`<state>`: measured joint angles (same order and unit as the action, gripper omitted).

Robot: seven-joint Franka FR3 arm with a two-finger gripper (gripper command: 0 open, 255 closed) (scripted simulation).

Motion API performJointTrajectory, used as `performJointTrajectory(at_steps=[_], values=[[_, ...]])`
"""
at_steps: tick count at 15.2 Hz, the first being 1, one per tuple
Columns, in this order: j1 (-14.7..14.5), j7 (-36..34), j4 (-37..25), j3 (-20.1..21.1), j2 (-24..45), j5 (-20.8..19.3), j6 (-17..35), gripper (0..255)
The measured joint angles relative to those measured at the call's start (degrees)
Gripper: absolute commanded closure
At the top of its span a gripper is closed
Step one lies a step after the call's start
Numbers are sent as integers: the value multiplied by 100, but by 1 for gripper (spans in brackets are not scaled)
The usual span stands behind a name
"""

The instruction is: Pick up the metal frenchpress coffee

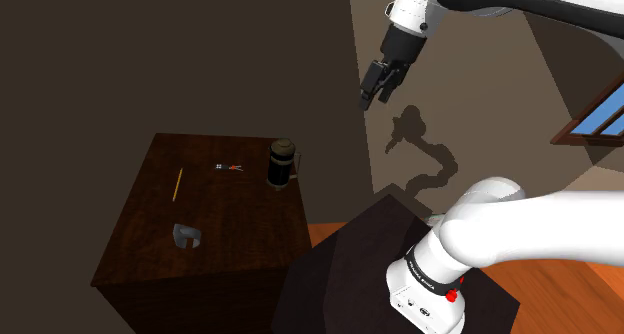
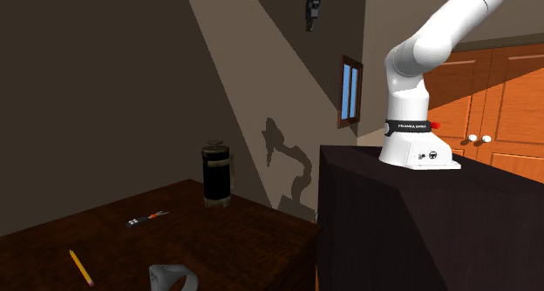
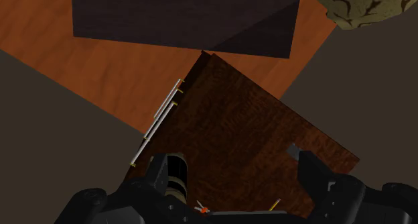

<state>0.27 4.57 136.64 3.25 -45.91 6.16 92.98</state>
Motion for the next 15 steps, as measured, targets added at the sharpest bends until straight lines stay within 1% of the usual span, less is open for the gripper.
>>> performJointTrajectory(at_steps=[2, 5, 12, 15], values=[[9, 8, 29, 0, 67, -7, 89, 0], [51, 23, 113, 15, 445, -36, 532, 0], [147, -14, 201, 103, 1674, -104, 1808, 0], [202, -33, 72, 120, 2314, -161, 2304, 0]])
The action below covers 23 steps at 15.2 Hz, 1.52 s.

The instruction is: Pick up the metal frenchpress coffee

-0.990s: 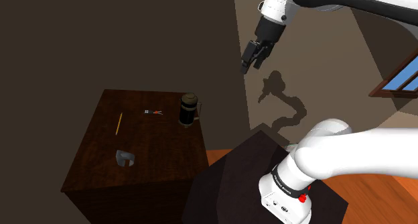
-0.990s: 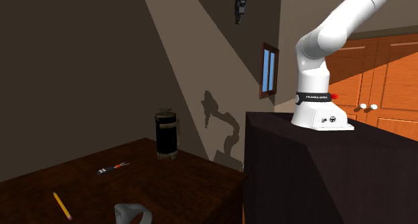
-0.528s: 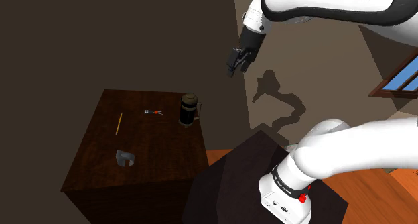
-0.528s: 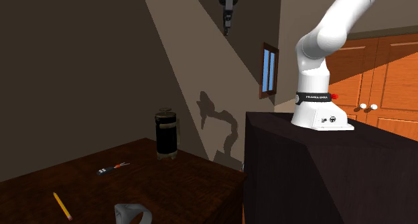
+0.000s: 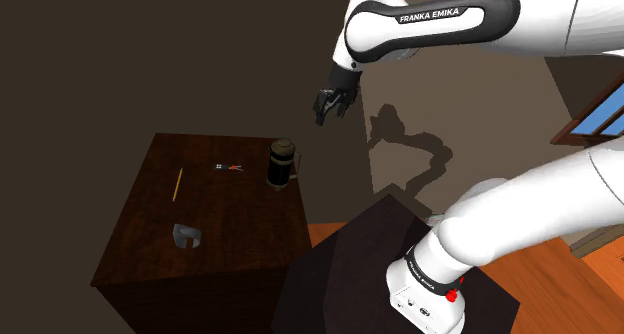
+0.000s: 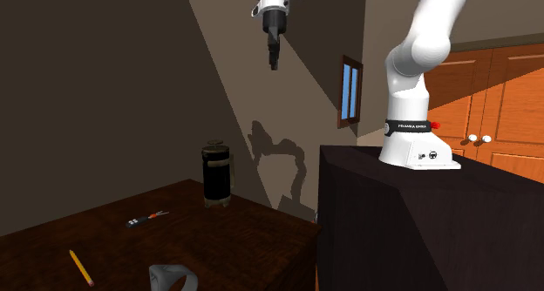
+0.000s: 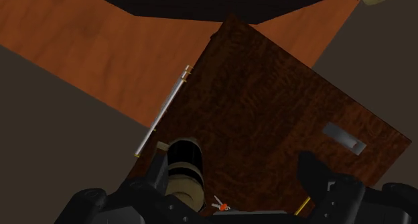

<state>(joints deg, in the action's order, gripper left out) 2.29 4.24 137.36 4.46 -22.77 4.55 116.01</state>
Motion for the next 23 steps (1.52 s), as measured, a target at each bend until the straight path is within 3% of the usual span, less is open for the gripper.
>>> performJointTrajectory(at_steps=[7, 14, 23], values=[[109, -91, -461, 14, 1542, -183, 1043, 0], [173, -218, -1304, -45, 3098, -415, 1718, 0], [164, -372, -2969, -188, 5075, -641, 1975, 0]])
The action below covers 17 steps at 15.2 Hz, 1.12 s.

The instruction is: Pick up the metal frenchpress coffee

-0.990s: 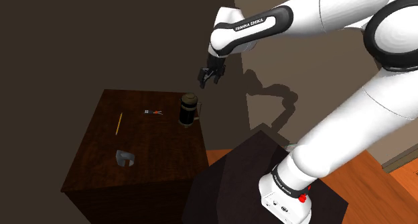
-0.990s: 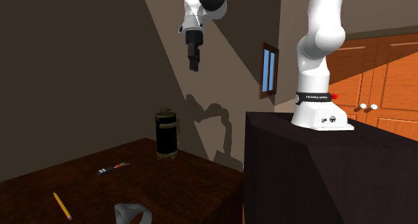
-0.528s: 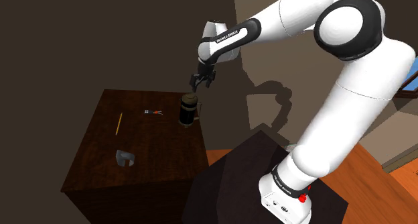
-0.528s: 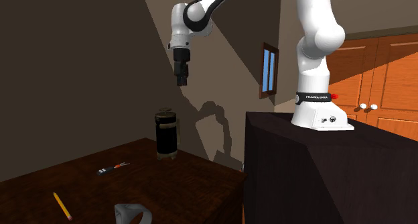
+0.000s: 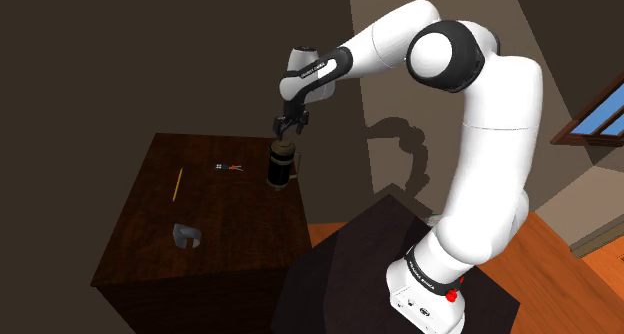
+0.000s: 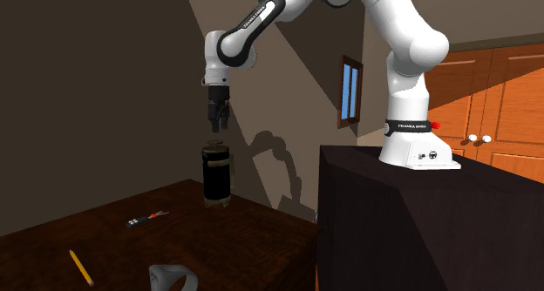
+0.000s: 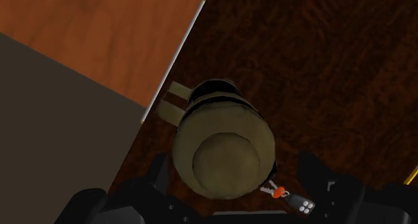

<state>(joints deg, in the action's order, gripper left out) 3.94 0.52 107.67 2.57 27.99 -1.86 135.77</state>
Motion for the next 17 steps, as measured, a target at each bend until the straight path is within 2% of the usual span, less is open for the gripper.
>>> performJointTrajectory(at_steps=[8, 9, 17], values=[[-21, -34, -145, -29, 532, -37, 382, 0], [-22, -35, -169, -30, 571, -39, 397, 255], [-27, -39, -196, -30, 596, -41, 419, 255]])
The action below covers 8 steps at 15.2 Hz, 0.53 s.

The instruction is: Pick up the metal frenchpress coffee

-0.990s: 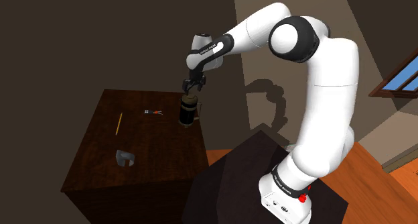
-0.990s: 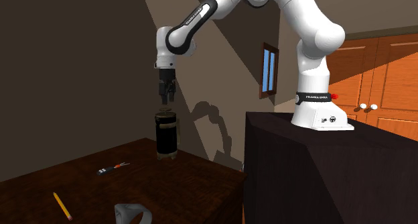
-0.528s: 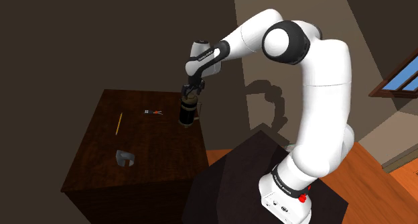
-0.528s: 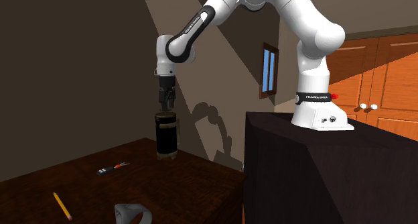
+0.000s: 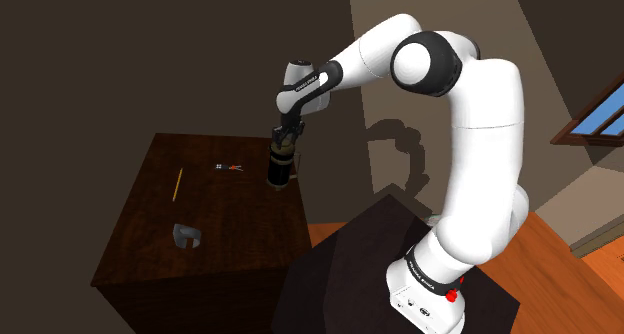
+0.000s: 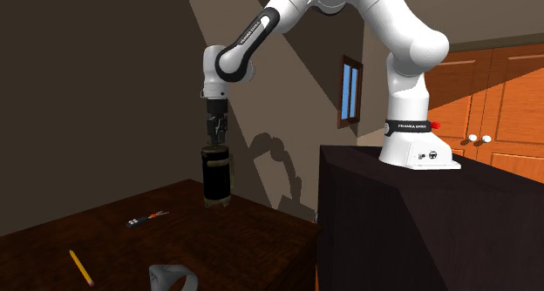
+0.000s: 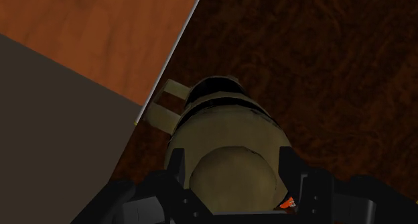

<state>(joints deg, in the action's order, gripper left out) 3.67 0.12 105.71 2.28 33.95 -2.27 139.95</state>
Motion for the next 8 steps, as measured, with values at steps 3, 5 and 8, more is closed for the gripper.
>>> performJointTrajectory(at_steps=[3, 5, 8], values=[[3, 2, 28, 1, -33, 2, -24, 255], [7, 7, 43, 5, -127, 8, -115, 255], [12, 14, 19, 11, -270, 17, -285, 255]])
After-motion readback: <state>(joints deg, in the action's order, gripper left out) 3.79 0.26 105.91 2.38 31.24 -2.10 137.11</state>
